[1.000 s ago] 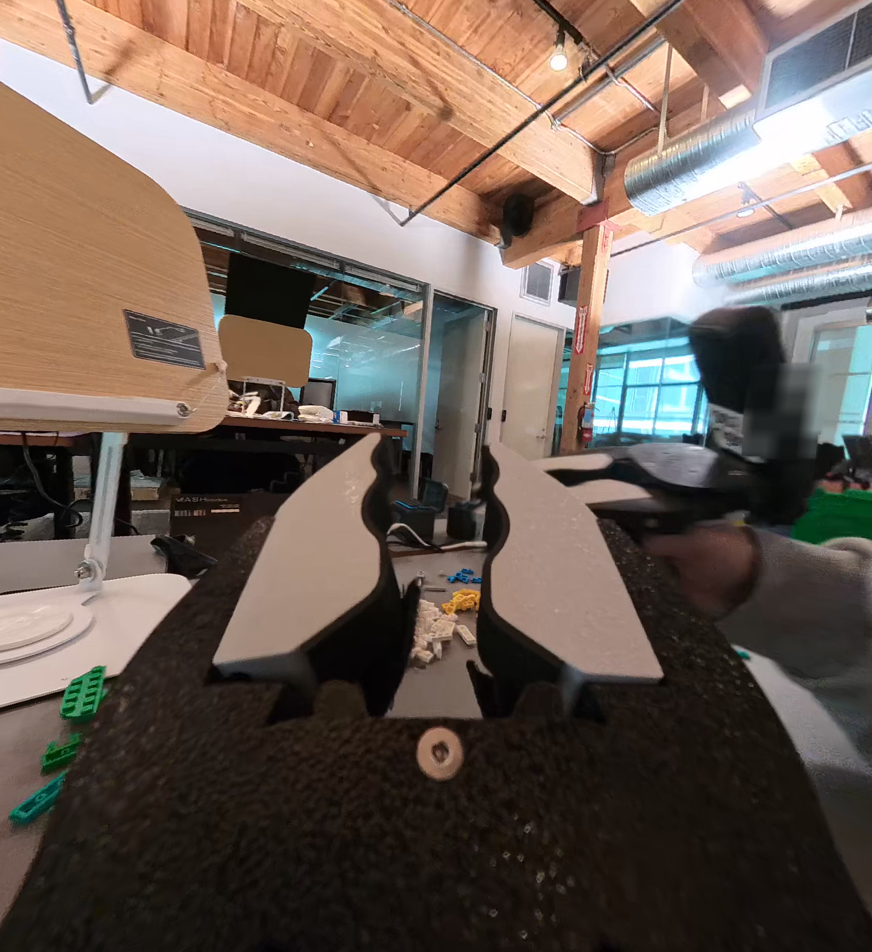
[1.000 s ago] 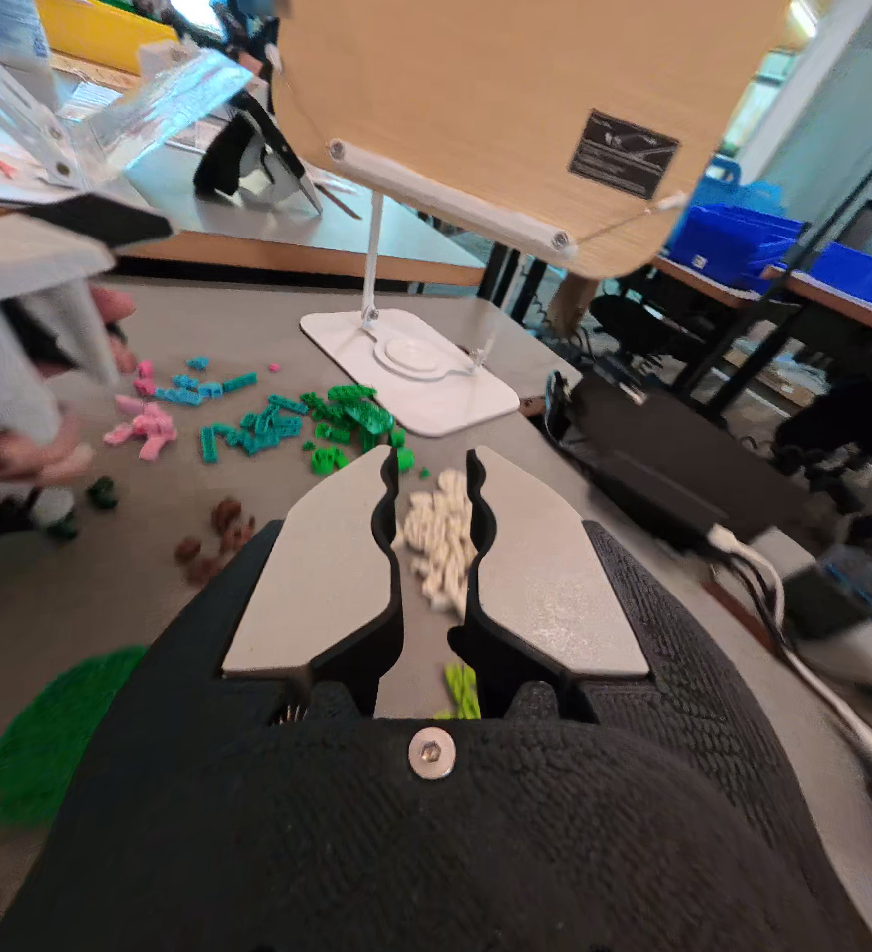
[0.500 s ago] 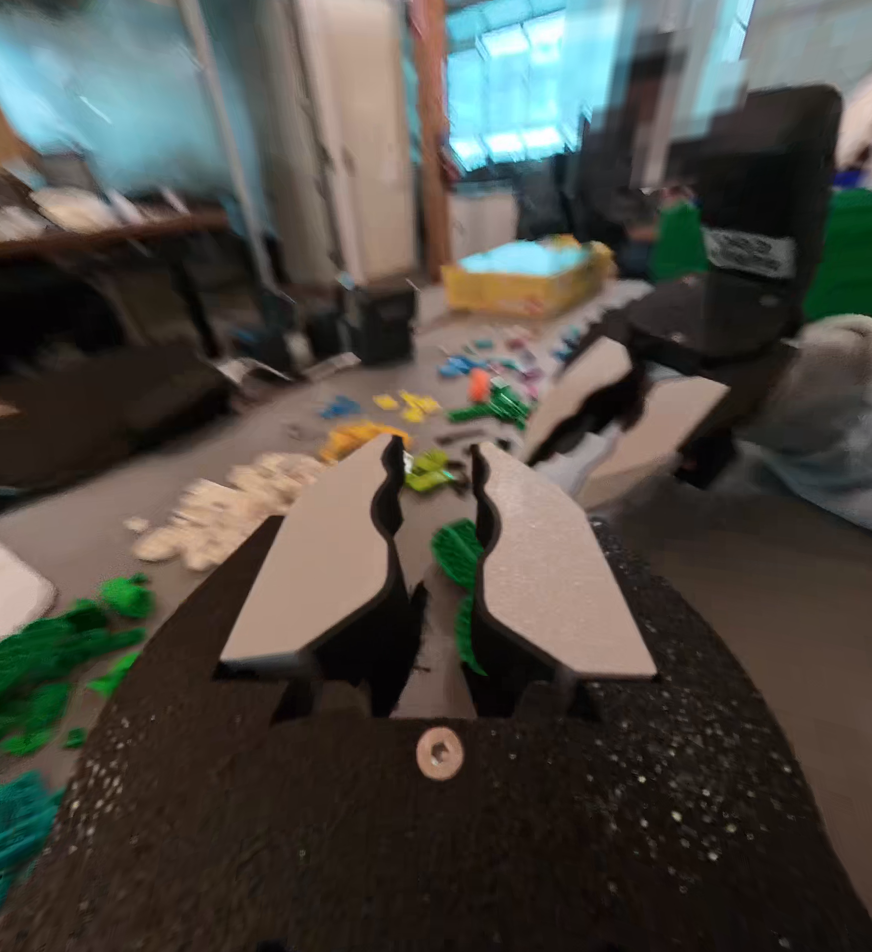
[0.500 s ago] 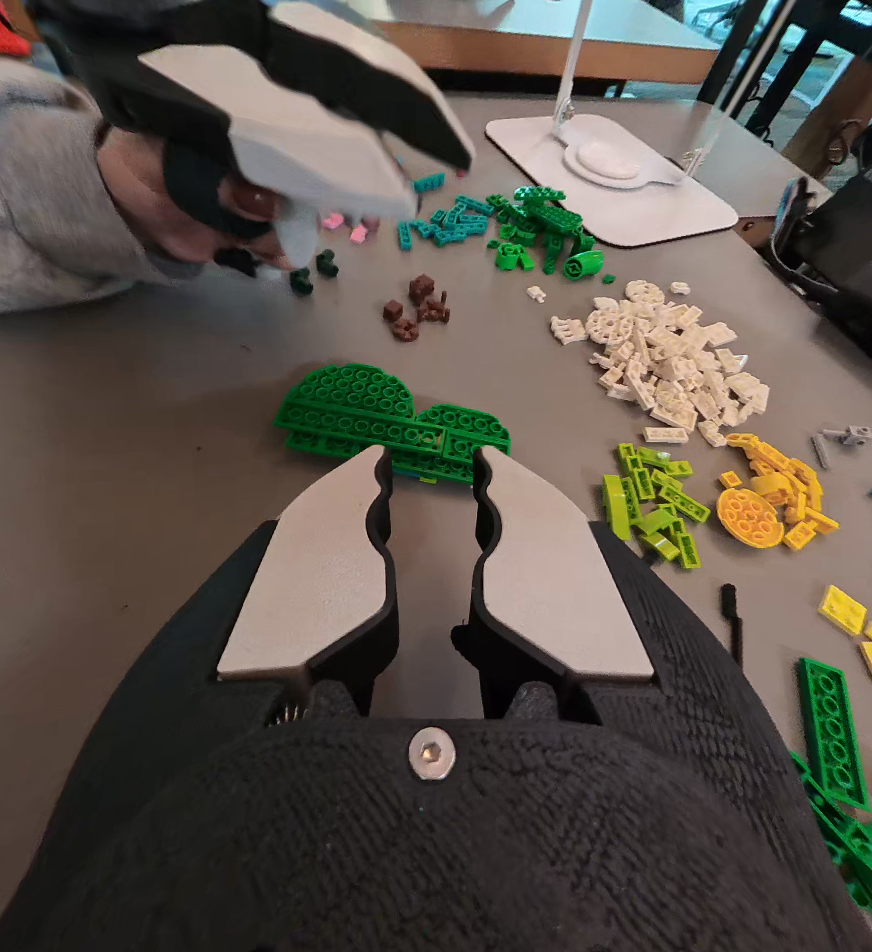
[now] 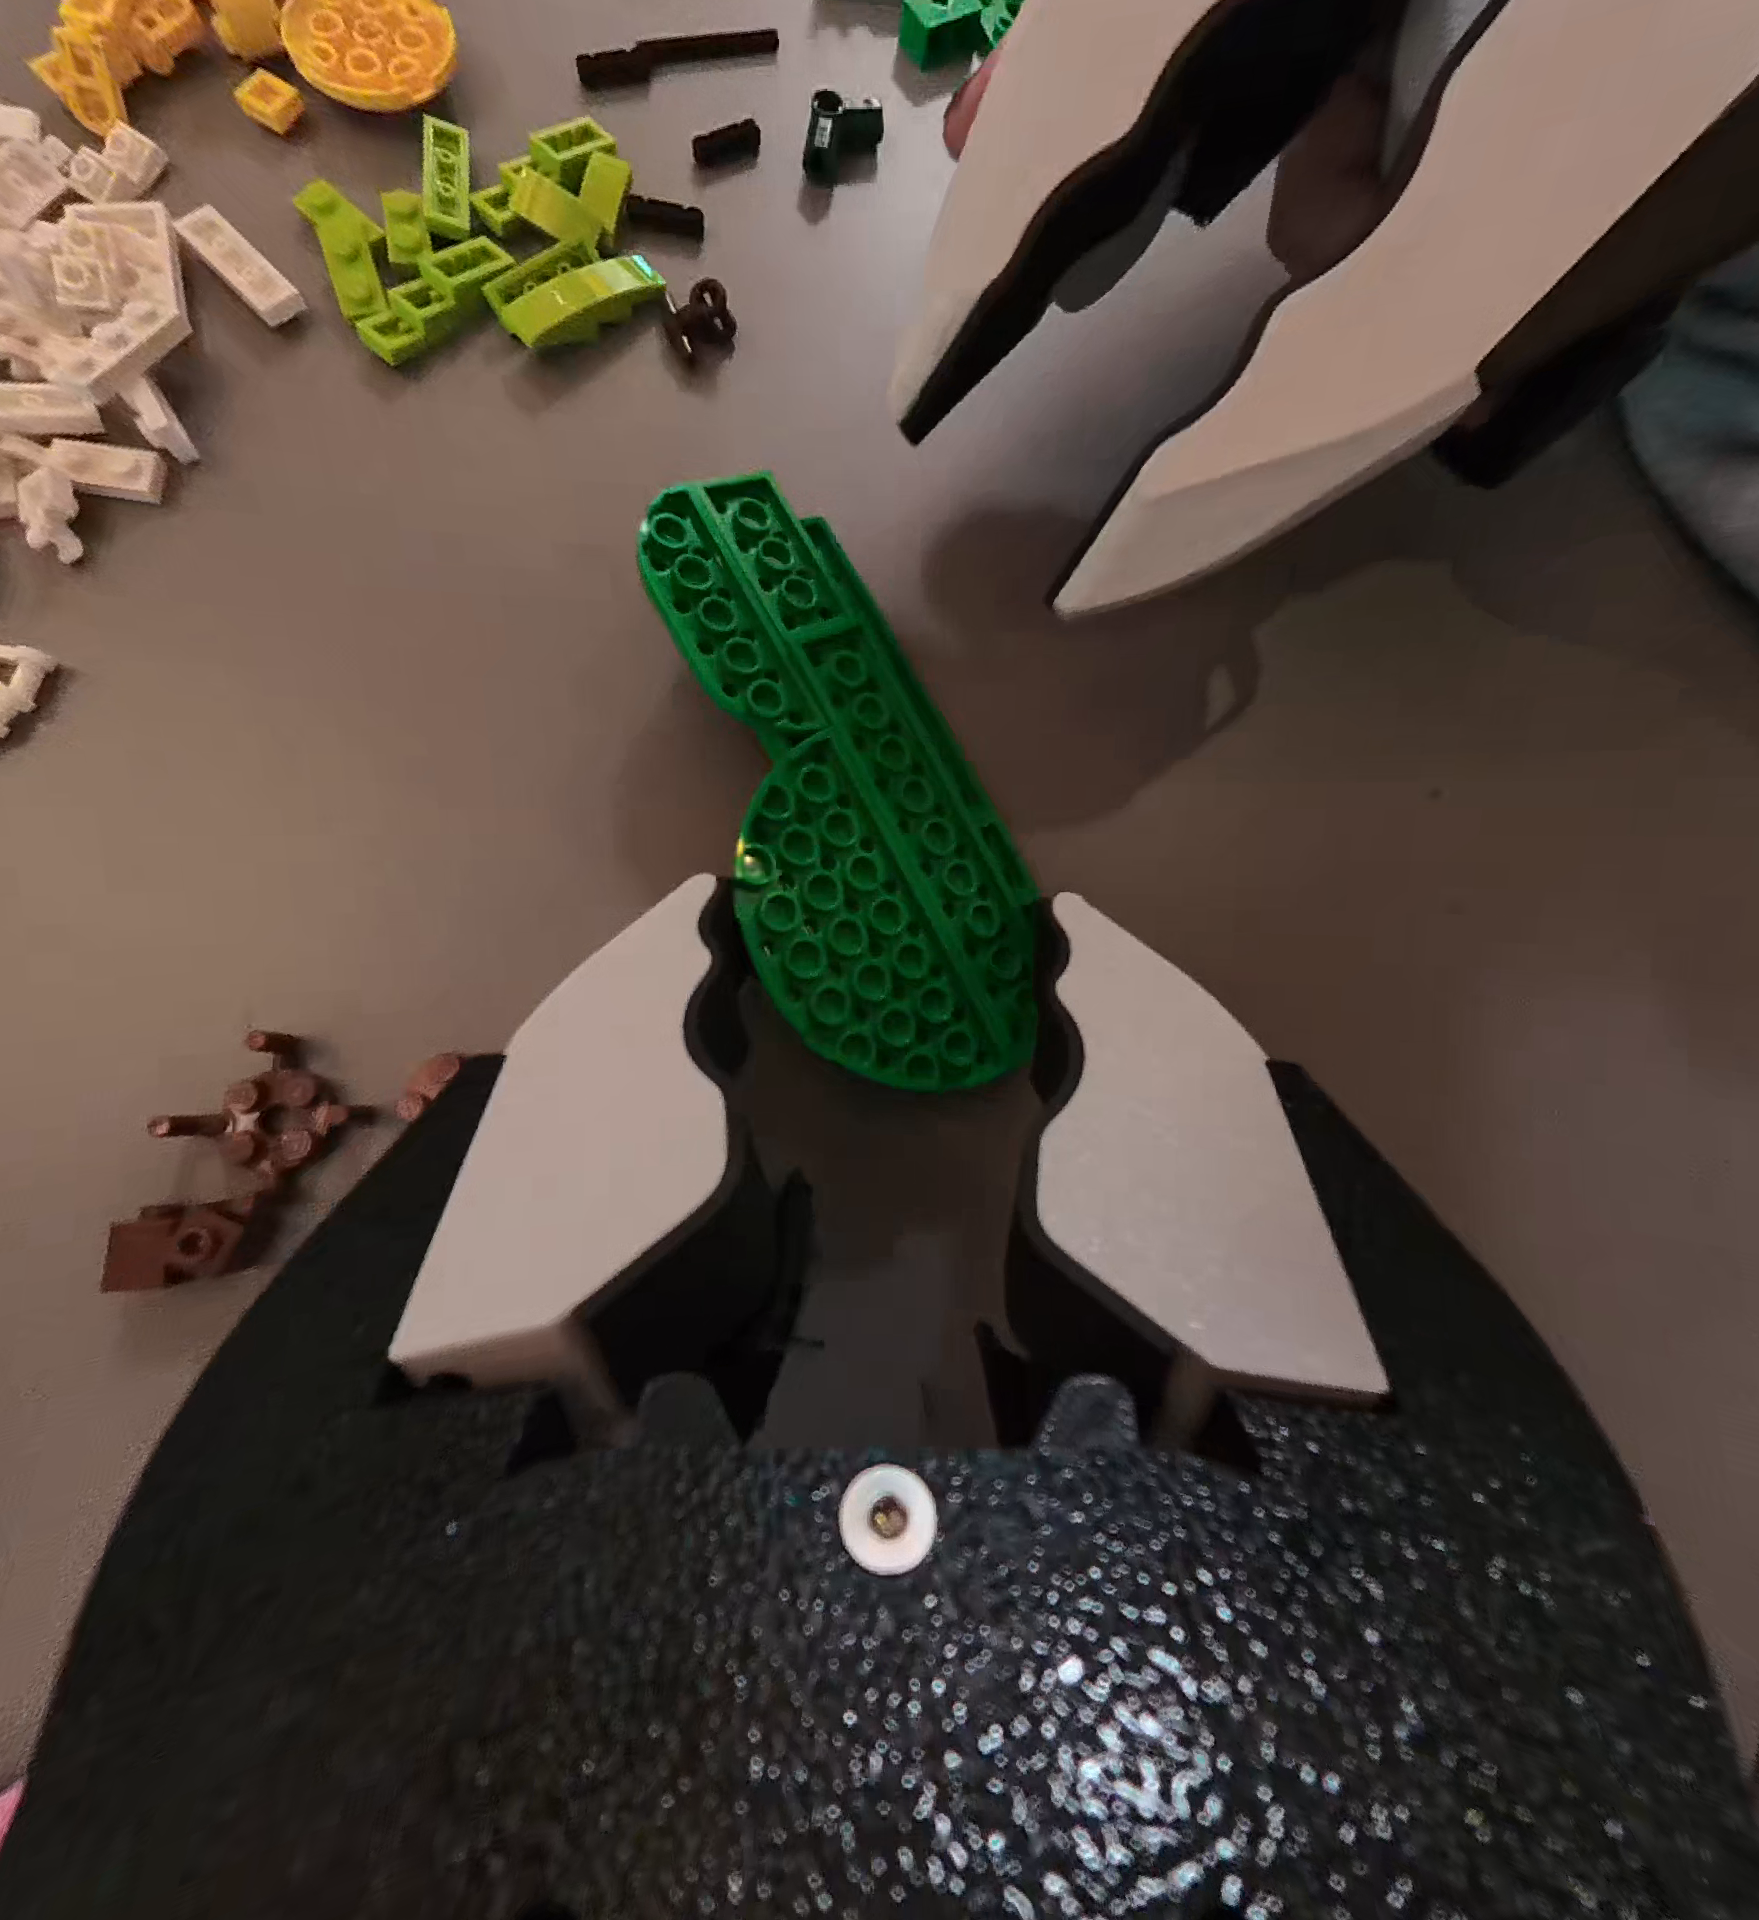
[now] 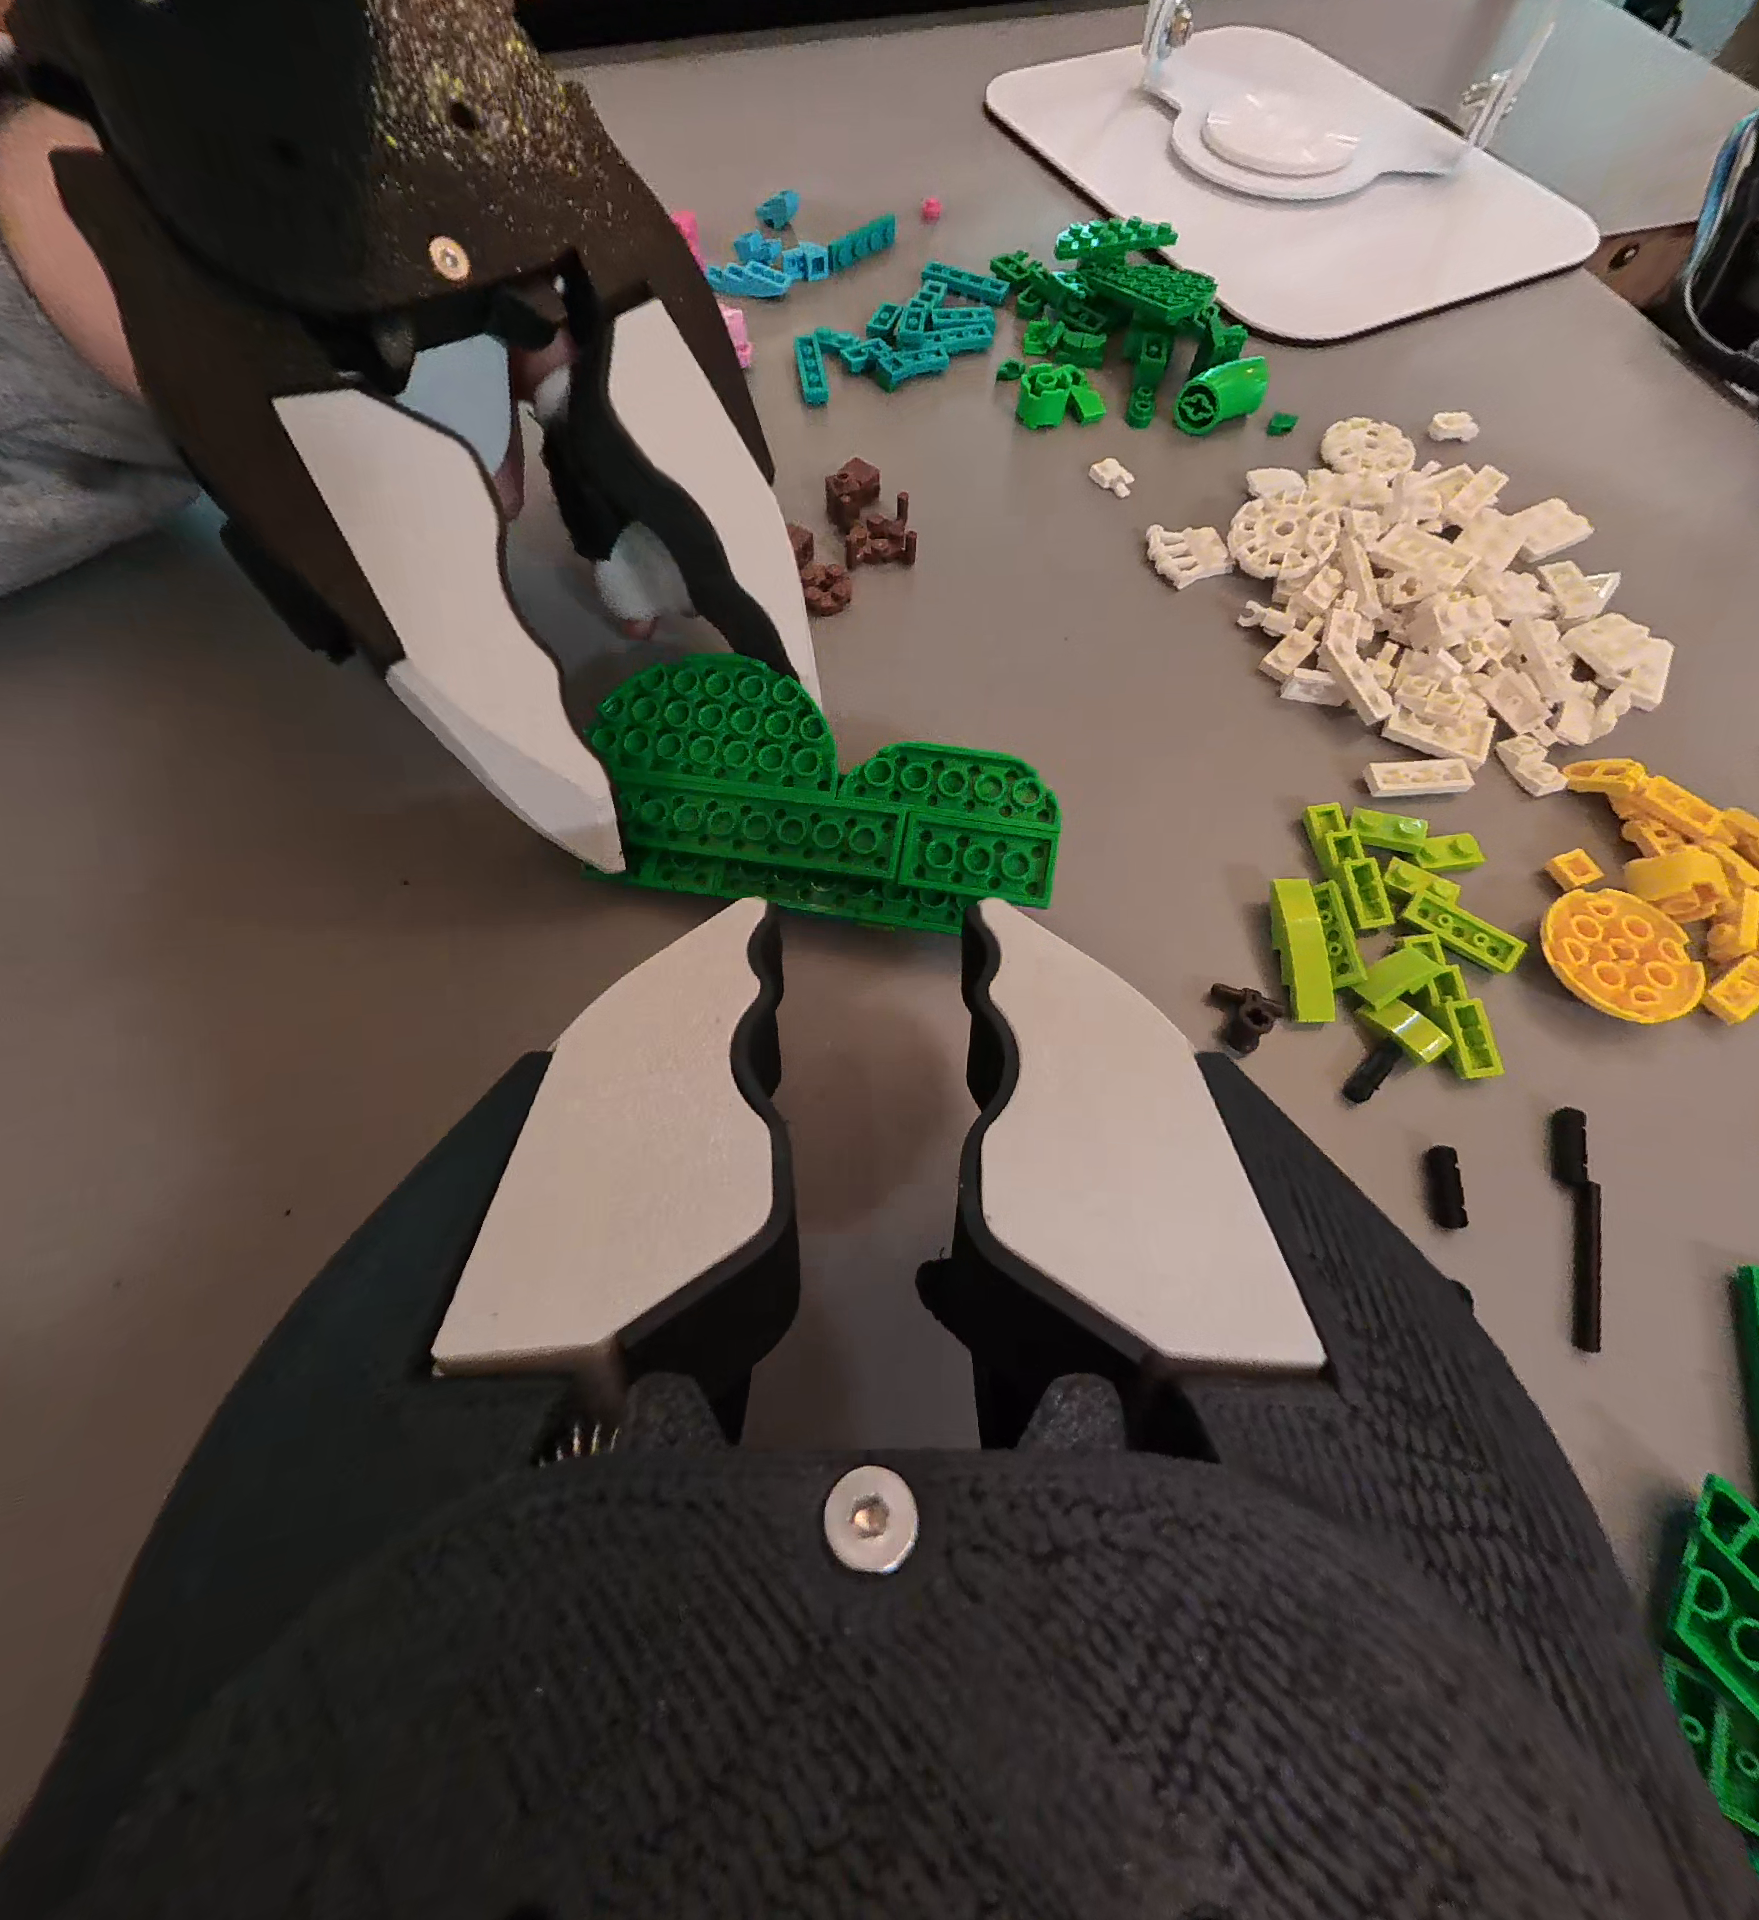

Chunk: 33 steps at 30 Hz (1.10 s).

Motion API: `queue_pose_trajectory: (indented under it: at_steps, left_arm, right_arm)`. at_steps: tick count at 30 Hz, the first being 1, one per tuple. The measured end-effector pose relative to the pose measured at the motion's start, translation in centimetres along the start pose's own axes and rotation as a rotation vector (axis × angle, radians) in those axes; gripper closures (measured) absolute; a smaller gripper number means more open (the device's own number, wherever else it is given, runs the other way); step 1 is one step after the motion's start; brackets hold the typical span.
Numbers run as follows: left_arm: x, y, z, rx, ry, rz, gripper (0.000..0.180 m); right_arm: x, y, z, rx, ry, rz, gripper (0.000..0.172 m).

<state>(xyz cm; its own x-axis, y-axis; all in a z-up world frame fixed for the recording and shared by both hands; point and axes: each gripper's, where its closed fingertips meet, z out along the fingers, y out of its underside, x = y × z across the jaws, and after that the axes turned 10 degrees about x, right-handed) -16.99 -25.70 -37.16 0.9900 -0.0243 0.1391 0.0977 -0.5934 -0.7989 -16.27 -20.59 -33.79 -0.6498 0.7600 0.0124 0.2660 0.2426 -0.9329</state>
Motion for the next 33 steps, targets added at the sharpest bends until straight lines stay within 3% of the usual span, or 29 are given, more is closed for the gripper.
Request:
queue_pose_trajectory:
  at_steps: [1, 4, 7, 12, 15, 20, 25, 33]
  left_arm:
    - [-0.1, 0.0, 0.0, 0.004, 0.006, 0.002, 0.128]
    - [-0.1, -0.7, 0.2, 0.06, 0.003, 0.071, 0.134]
    - [0.3, -2.8, -0.3, 0.192, -0.016, 0.23, 0.163]
    - [-0.8, -3.5, -0.8, 0.17, -0.273, 0.89, 0.168]
    - [-0.4, -3.8, -0.5, 0.154, -0.366, 1.141, 0.169]
    - [1.3, -4.9, -0.7, 0.294, -0.333, 1.16, 0.169]
    - [2.5, -6.0, -1.5, 0.403, -0.332, 1.21, 0.169]
    - [1.6, -7.7, -3.2, 0.465, -0.541, 1.355, 0.17]
  right_arm:
    - [0.1, -0.1, 0.0, 0.006, 0.004, 0.009, 0.14]
    - [0.6, -0.5, -0.1, 0.042, 0.018, 0.041, 0.138]
    - [0.6, -1.3, -0.5, 0.09, 0.02, 0.001, 0.132]
    - [0.2, -2.5, -1.2, 0.115, 0.083, -0.321, 0.128]
    - [-0.1, -1.9, -1.0, 0.036, 0.124, -0.541, 0.128]
    - [1.1, -0.5, 0.1, -0.144, 0.265, -0.93, 0.132]
    - [1.0, -1.4, 0.8, -0.119, 0.349, -1.132, 0.152]
    - [1.8, -3.3, 1.1, -0.069, 0.468, -0.737, 0.154]
